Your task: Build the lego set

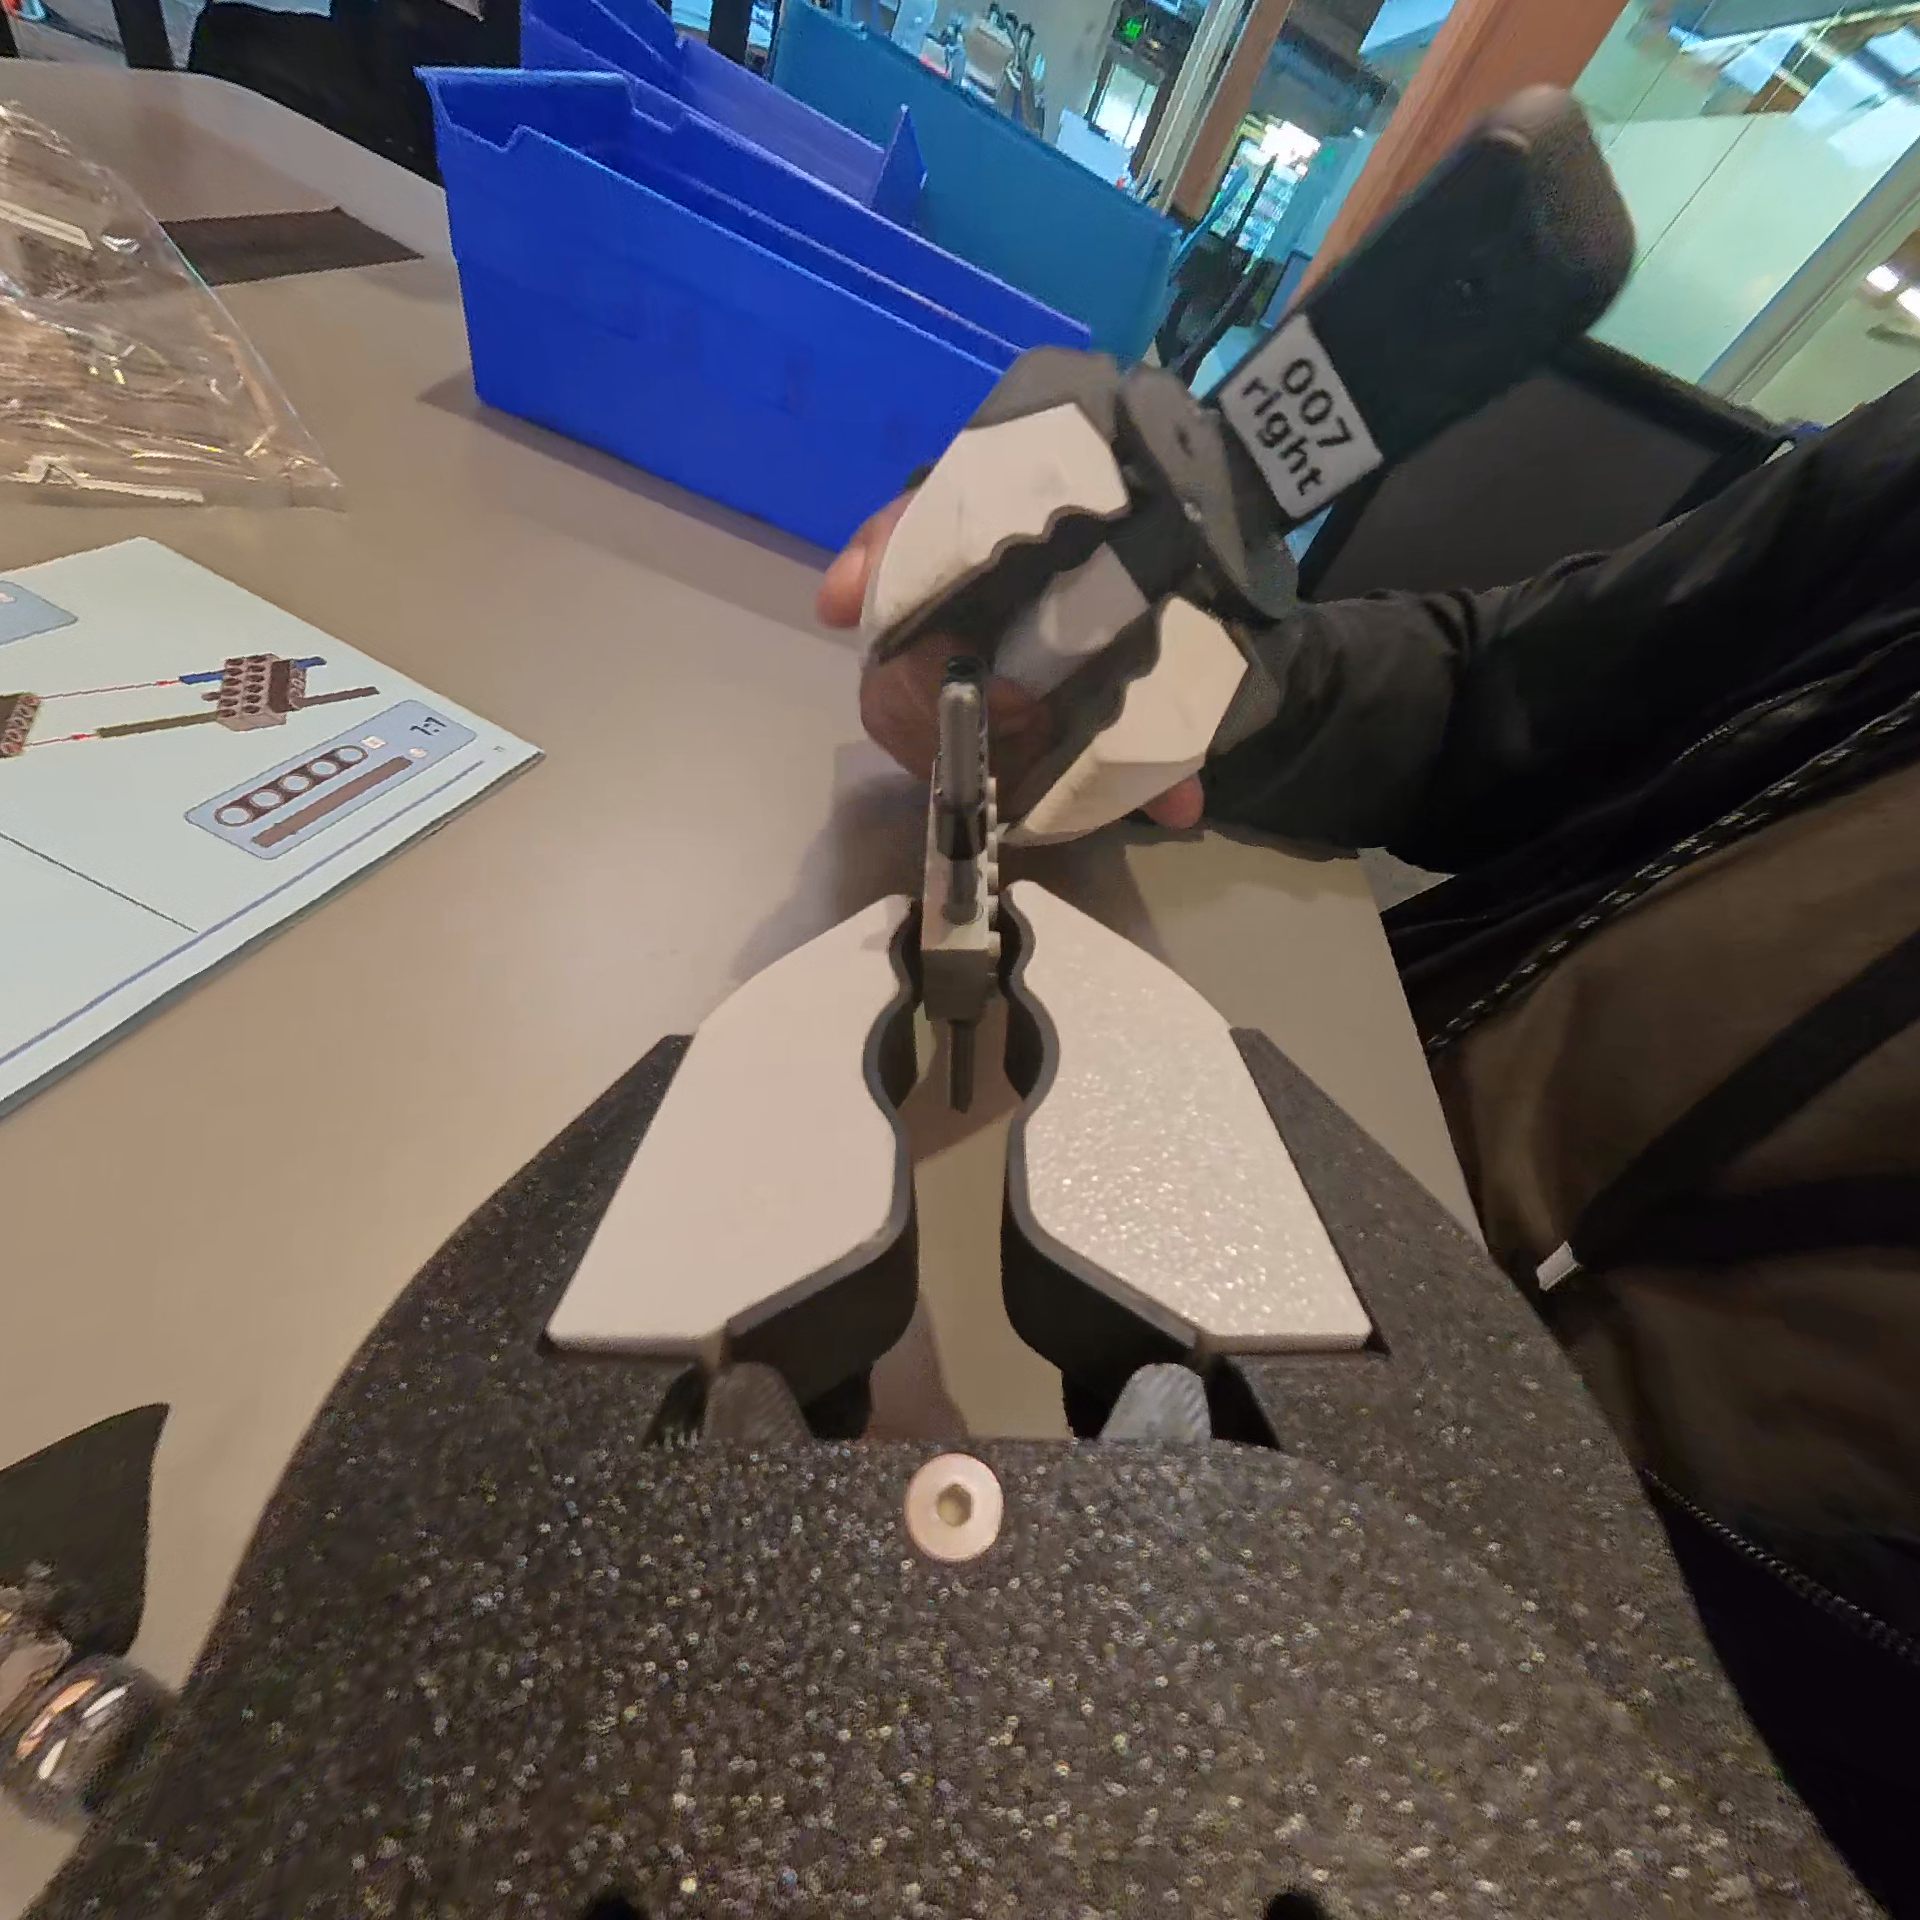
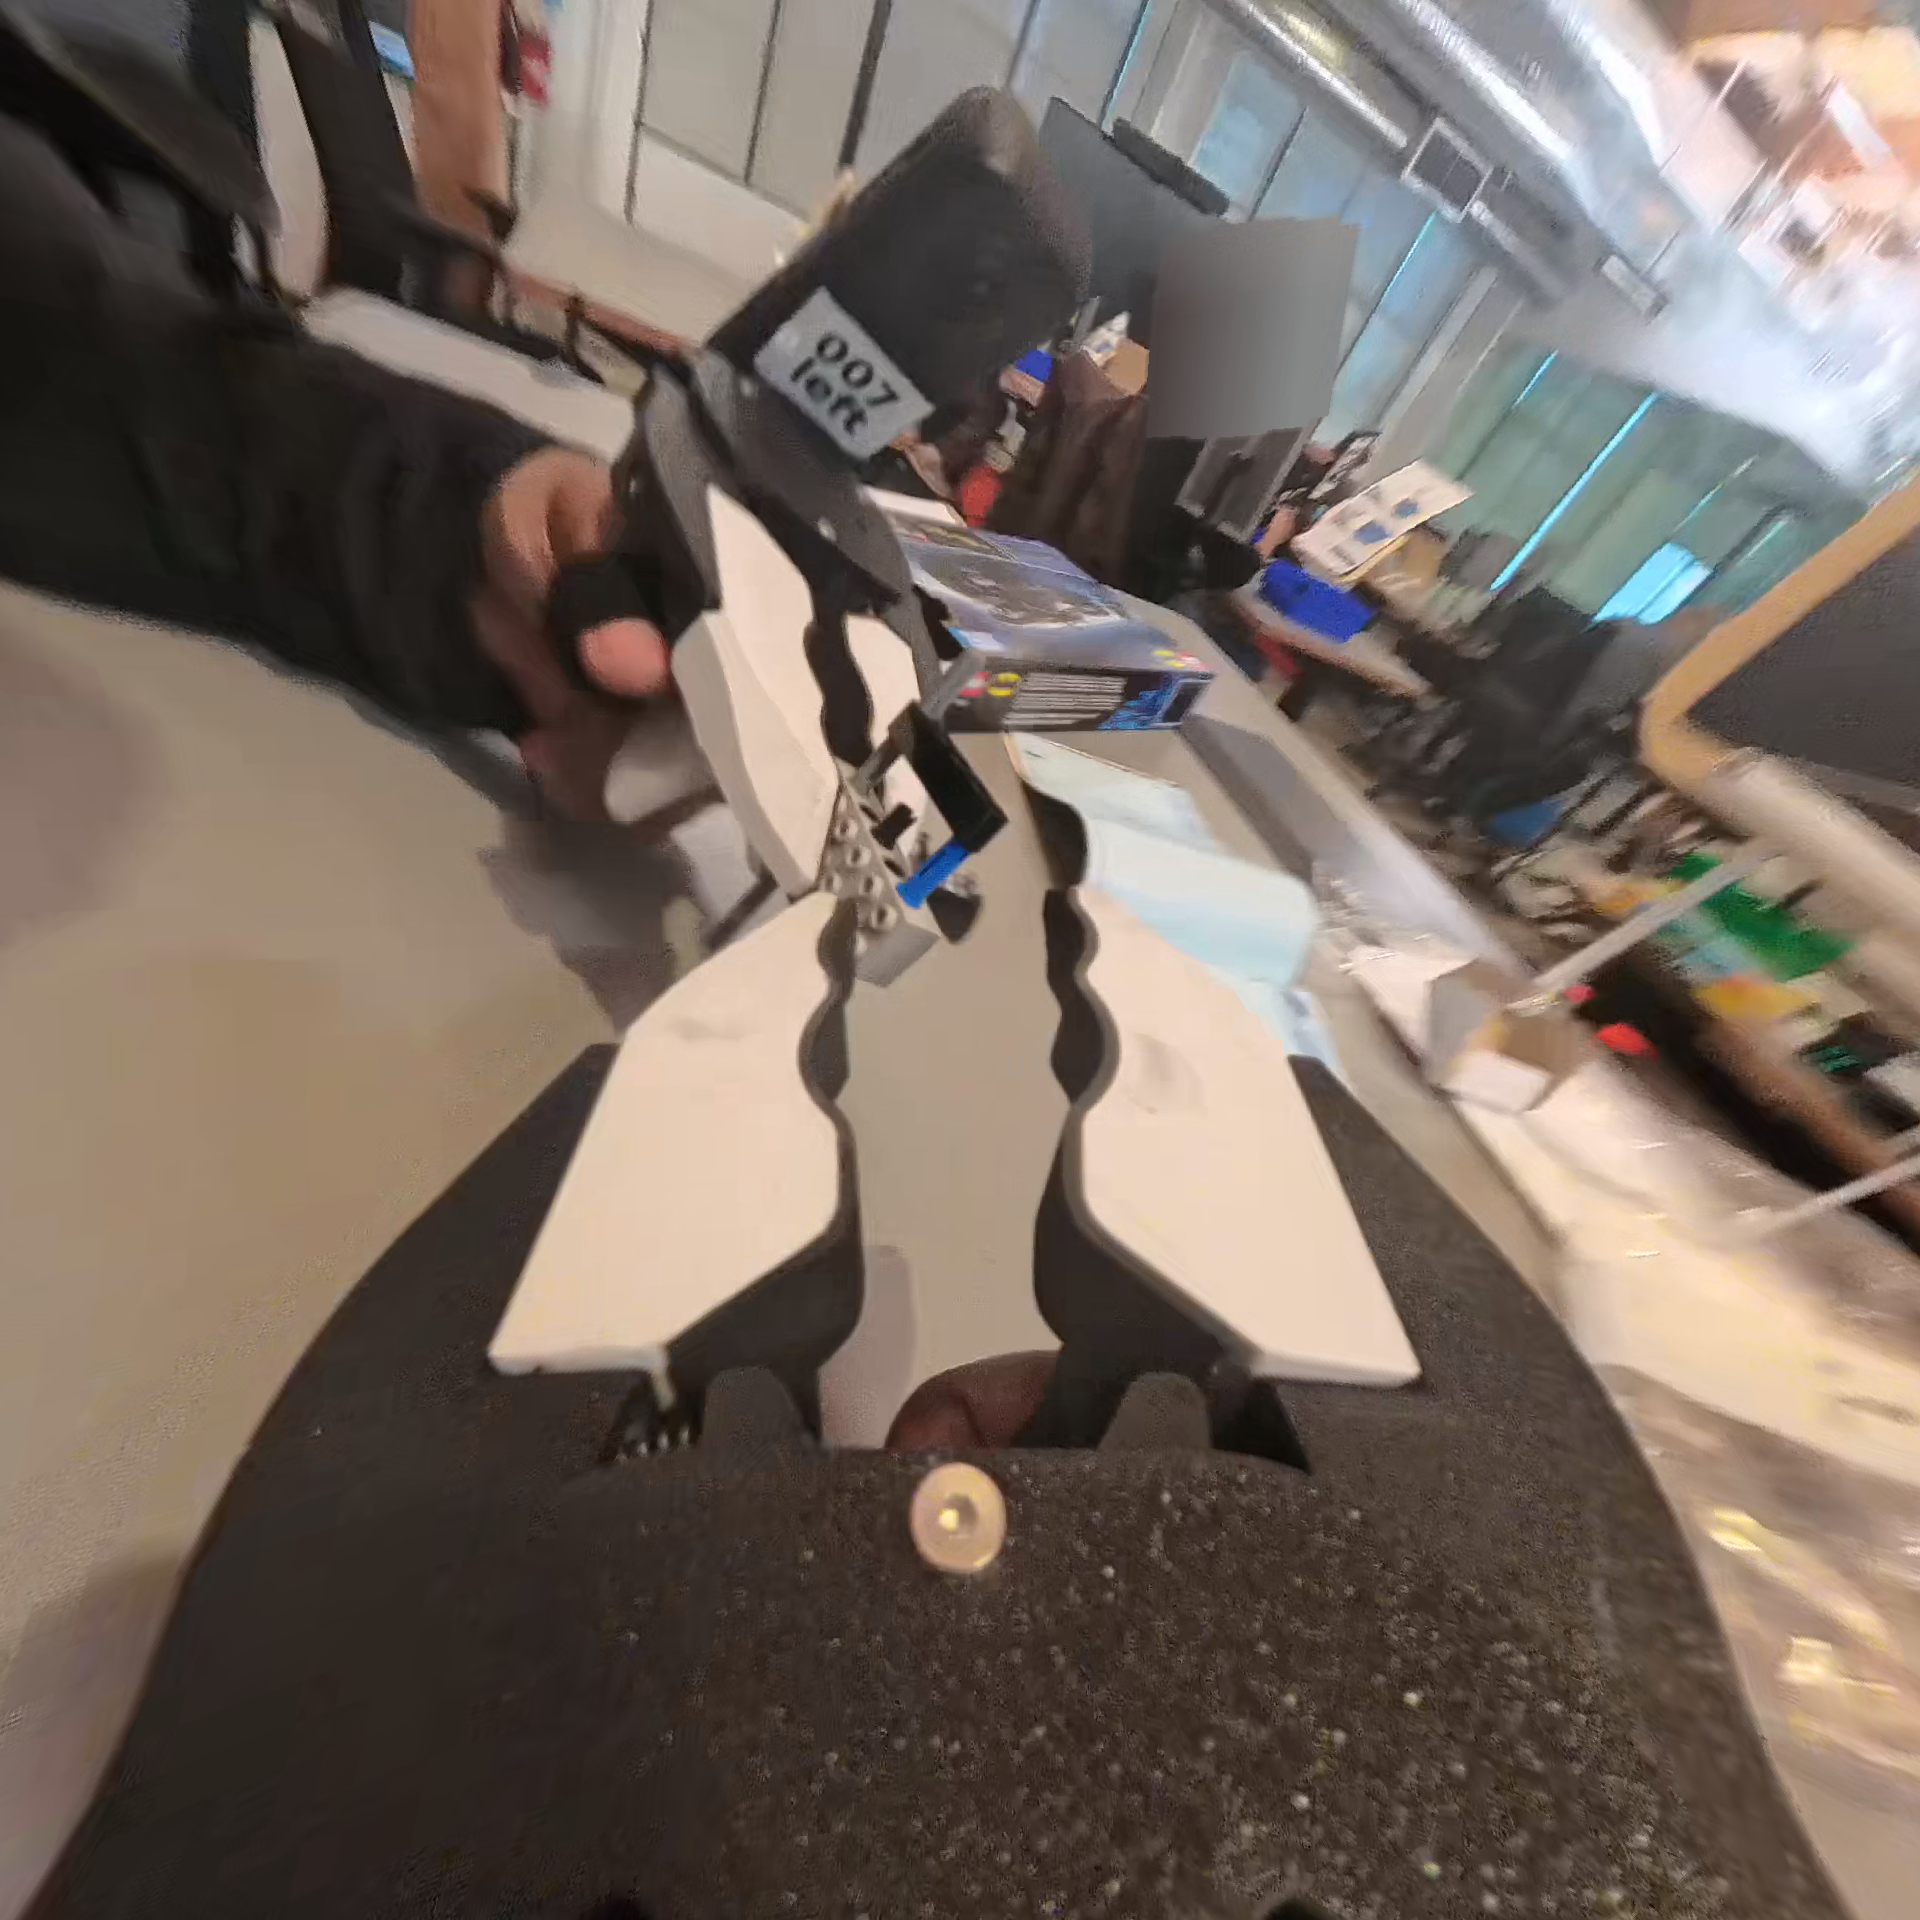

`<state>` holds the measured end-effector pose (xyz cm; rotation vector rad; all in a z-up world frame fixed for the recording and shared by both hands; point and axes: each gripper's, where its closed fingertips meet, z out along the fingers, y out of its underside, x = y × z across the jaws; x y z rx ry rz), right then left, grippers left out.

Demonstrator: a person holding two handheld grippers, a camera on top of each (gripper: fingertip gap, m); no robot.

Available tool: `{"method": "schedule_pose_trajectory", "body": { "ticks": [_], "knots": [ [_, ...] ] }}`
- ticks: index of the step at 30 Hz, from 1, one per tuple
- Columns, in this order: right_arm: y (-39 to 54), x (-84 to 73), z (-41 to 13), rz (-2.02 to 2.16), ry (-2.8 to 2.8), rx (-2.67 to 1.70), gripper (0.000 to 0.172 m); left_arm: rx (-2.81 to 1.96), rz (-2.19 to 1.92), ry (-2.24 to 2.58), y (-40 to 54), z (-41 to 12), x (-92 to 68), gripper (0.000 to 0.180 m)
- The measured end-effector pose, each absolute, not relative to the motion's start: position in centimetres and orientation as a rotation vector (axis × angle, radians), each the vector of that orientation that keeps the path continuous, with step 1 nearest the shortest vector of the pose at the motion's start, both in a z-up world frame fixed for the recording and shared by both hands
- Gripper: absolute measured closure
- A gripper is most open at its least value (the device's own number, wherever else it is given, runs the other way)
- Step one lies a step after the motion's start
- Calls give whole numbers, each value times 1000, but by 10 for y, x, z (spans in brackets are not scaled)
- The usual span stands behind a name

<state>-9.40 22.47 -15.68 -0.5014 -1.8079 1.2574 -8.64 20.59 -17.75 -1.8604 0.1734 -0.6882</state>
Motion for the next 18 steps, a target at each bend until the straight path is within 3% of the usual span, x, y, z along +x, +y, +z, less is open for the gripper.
{"method": "schedule_pose_trajectory", "body": {
  "ticks": [7,18],
  "knots": [
    [218,-89,-171,884,-1828,-190,110,-1901,-695,206,200,-181,-85,168],
    [209,-82,-172,771,-1809,-53,114,-1933,-864,264,189,-187,-74,168]
  ]
}}
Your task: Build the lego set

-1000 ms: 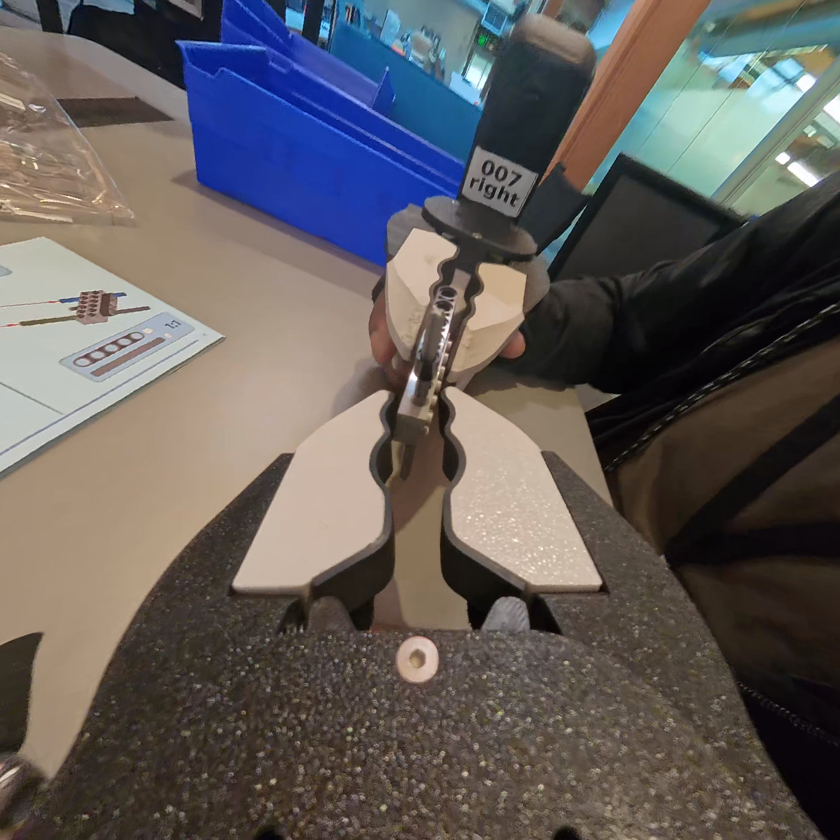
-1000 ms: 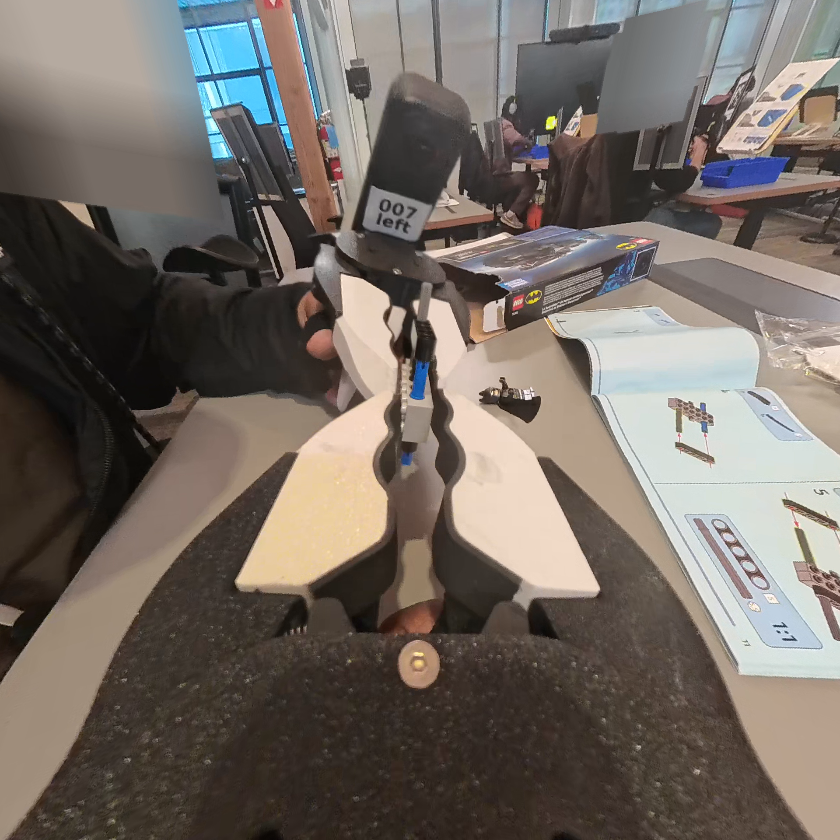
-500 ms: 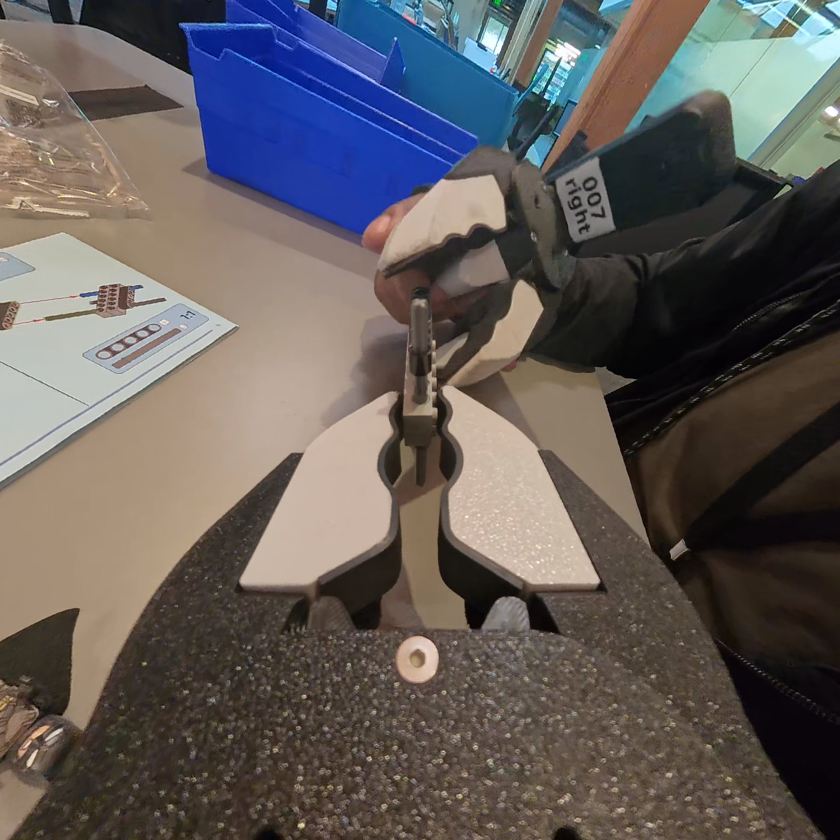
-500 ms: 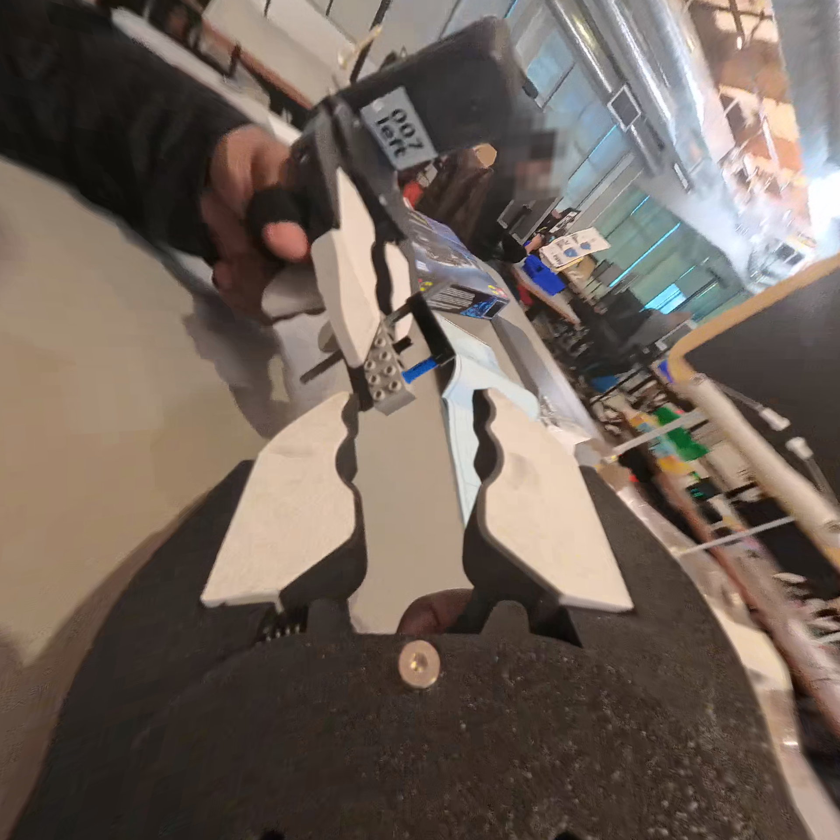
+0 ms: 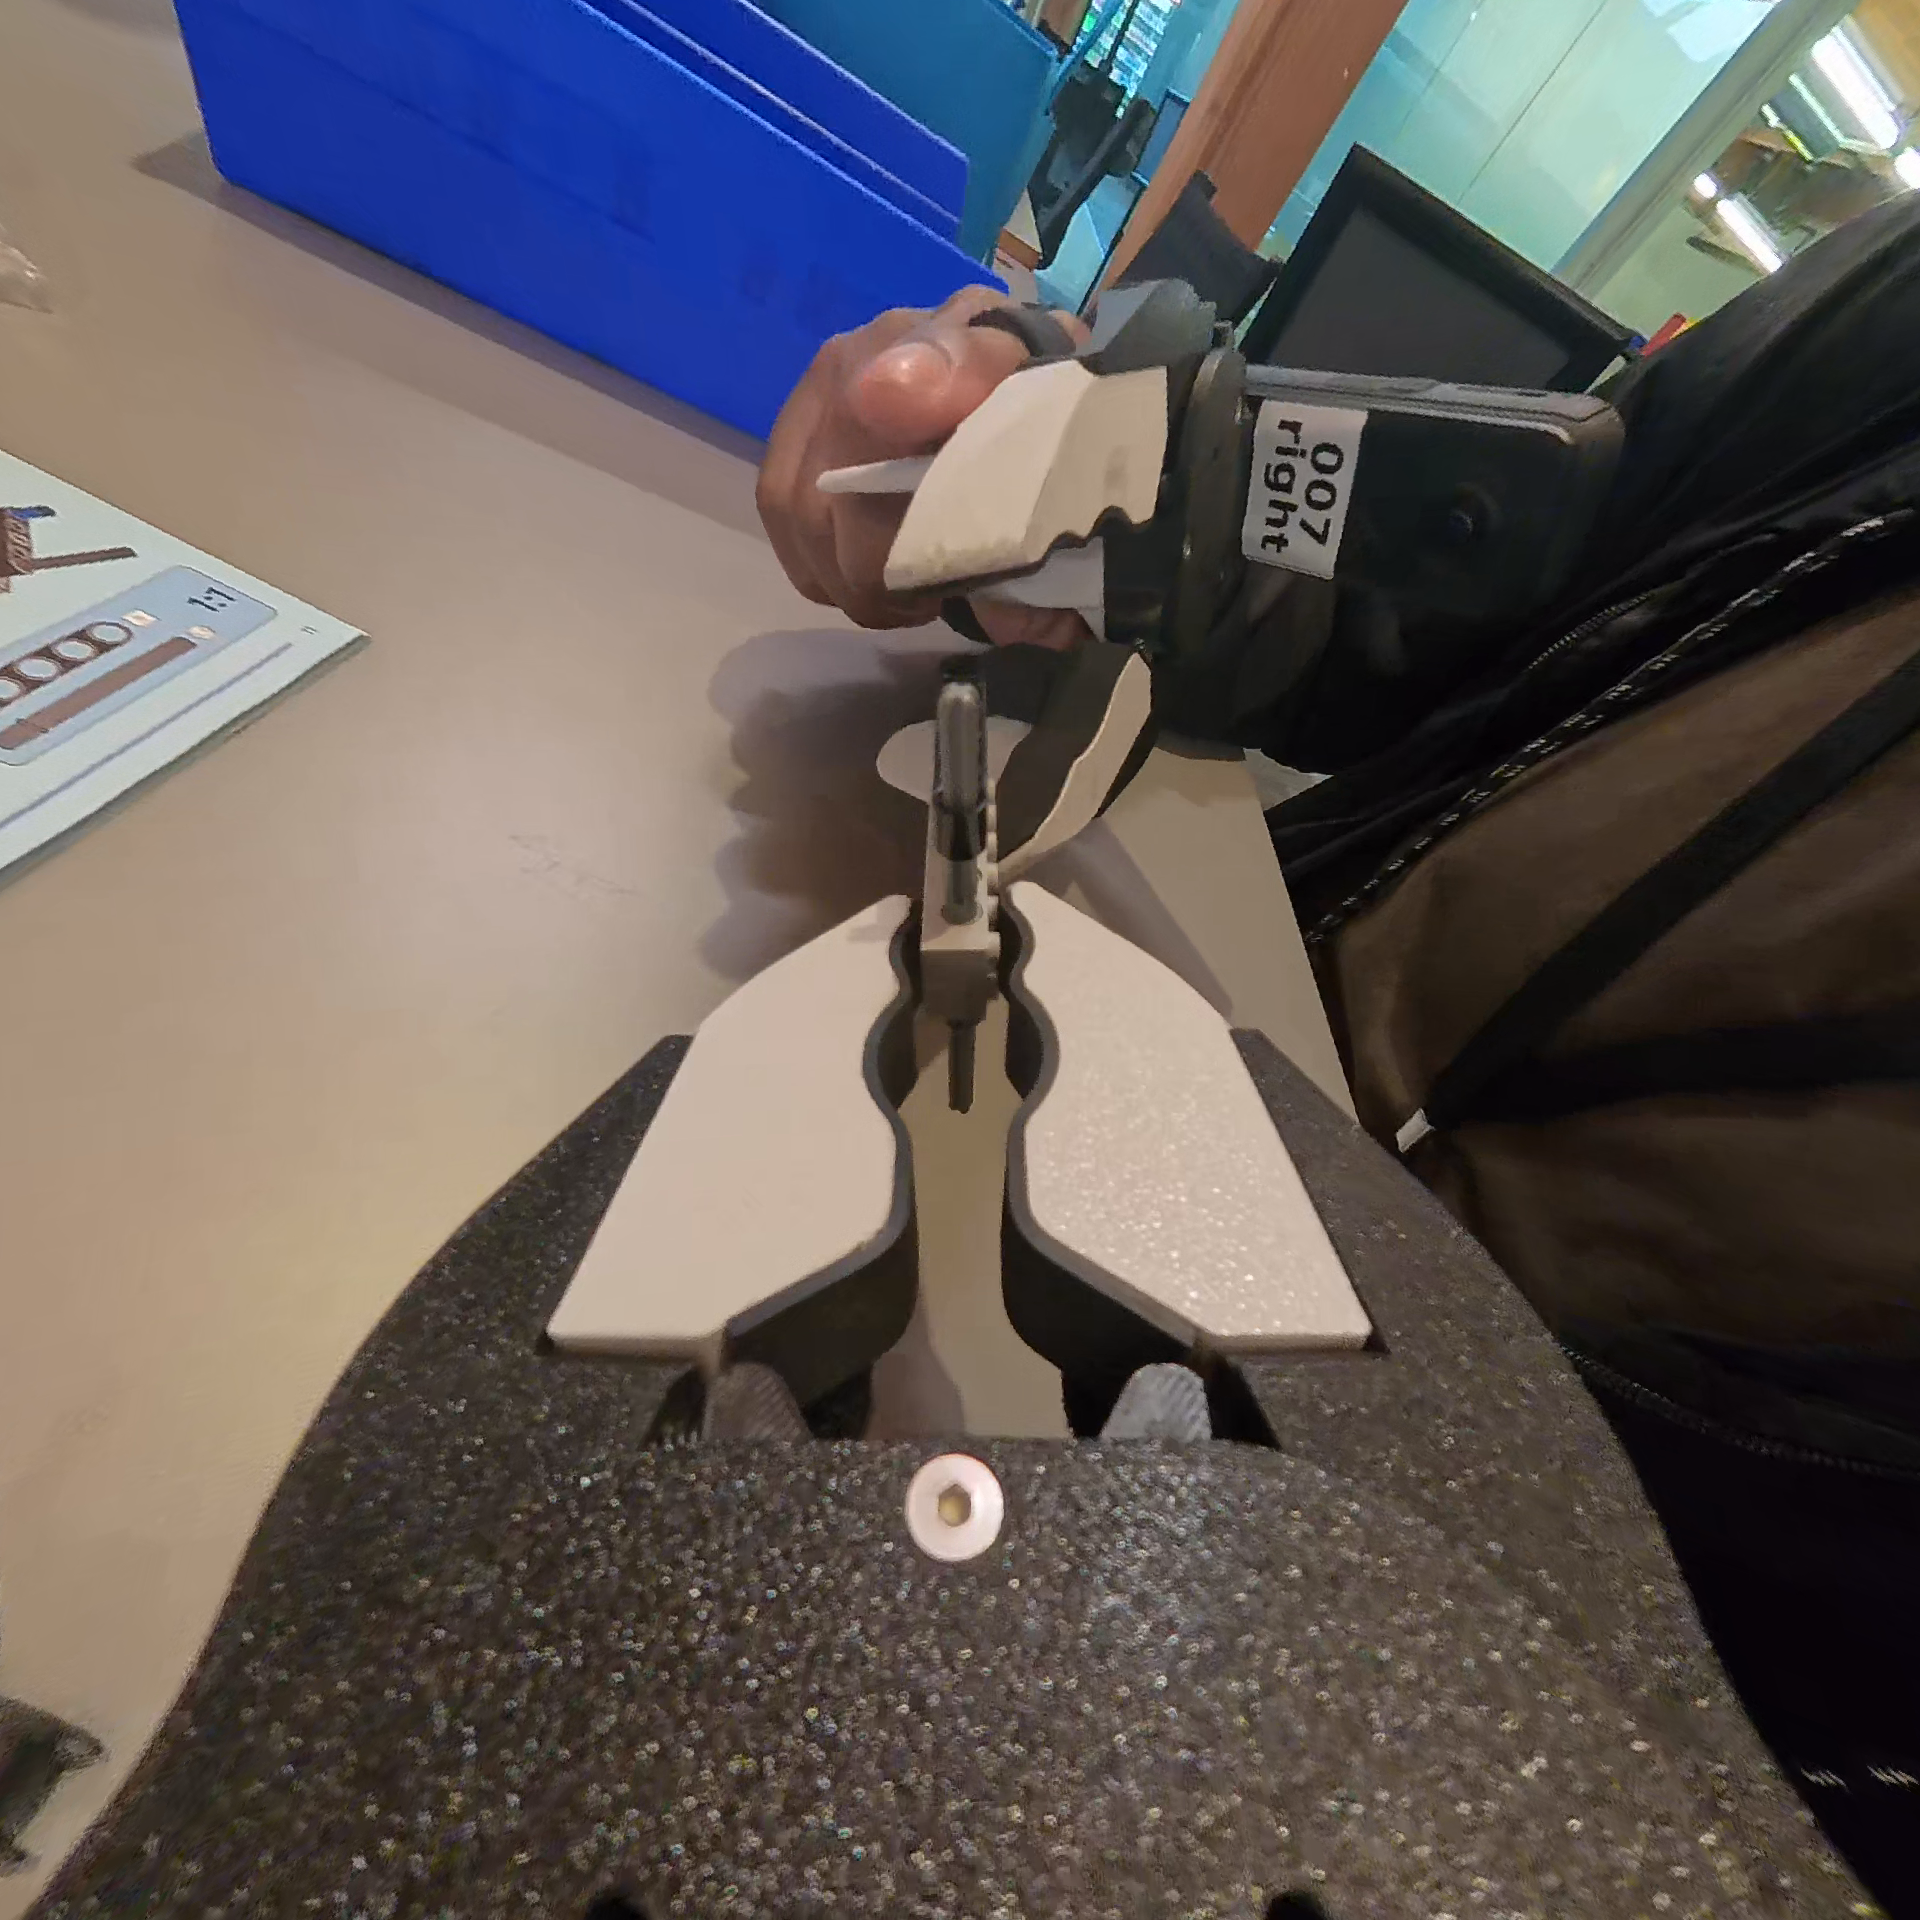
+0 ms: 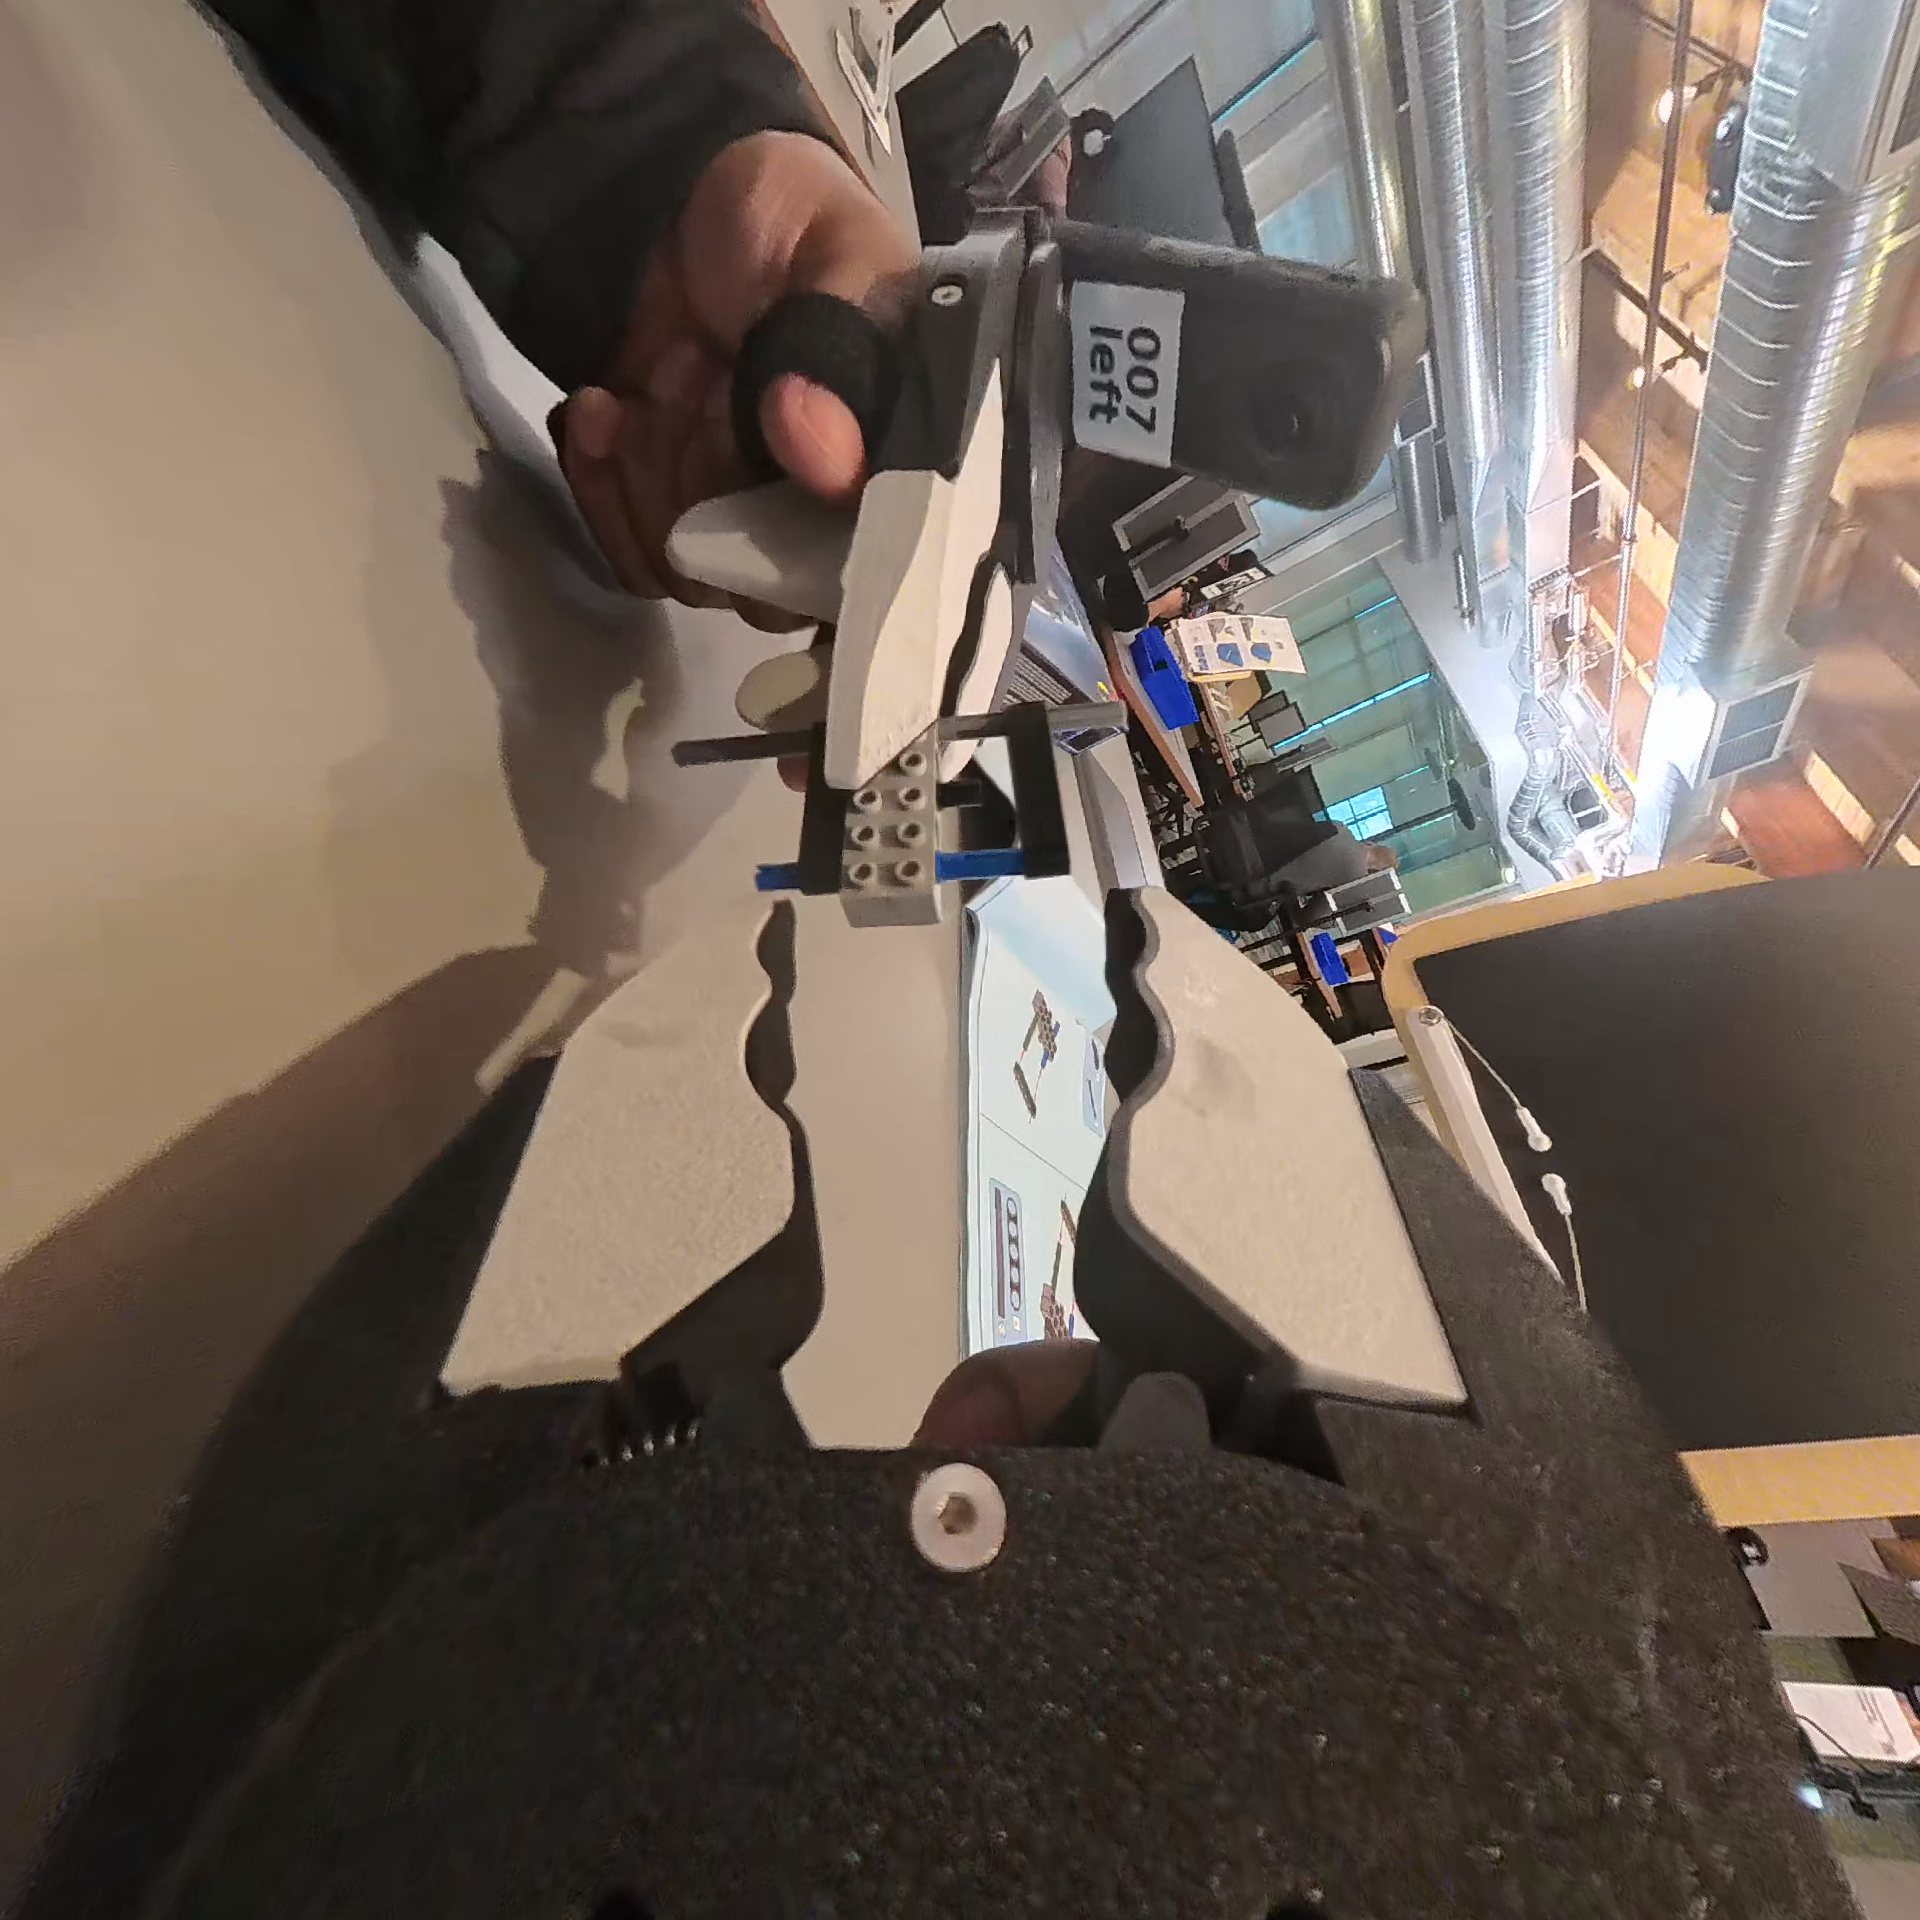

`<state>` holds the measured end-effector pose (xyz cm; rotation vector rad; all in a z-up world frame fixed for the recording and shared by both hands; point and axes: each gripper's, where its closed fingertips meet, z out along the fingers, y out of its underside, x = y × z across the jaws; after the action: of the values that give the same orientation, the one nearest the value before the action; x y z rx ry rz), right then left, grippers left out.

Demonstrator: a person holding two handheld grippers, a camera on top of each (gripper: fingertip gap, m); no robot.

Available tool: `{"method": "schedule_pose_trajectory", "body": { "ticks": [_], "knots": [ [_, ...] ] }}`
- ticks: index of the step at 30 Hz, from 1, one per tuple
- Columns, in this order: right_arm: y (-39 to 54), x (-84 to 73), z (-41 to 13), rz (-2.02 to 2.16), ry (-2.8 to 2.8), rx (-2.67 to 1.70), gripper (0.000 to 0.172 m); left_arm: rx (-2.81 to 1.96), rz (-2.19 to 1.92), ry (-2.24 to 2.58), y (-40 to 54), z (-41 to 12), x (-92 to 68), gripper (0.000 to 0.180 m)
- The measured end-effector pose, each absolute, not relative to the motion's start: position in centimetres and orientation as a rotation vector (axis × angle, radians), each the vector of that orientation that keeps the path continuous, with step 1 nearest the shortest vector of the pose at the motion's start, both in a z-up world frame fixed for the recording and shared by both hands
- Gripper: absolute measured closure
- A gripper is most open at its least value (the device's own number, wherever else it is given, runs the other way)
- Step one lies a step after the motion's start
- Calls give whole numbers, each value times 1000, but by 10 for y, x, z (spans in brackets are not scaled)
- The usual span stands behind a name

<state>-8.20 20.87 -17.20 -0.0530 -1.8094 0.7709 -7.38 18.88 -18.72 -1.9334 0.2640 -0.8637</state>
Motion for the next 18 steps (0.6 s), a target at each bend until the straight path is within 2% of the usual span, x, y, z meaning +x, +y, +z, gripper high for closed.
{"method": "schedule_pose_trajectory", "body": {
  "ticks": [9,14,18],
  "knots": [
    [204,-76,-176,778,-1859,-22,114,-1968,-879,296,186,-193,-68,168],
    [203,-76,-179,752,-1854,-4,125,-1968,-881,274,187,-193,-70,168],
    [204,-77,-179,751,-1840,-13,126,-1965,-878,258,189,-193,-72,169]
  ]
}}
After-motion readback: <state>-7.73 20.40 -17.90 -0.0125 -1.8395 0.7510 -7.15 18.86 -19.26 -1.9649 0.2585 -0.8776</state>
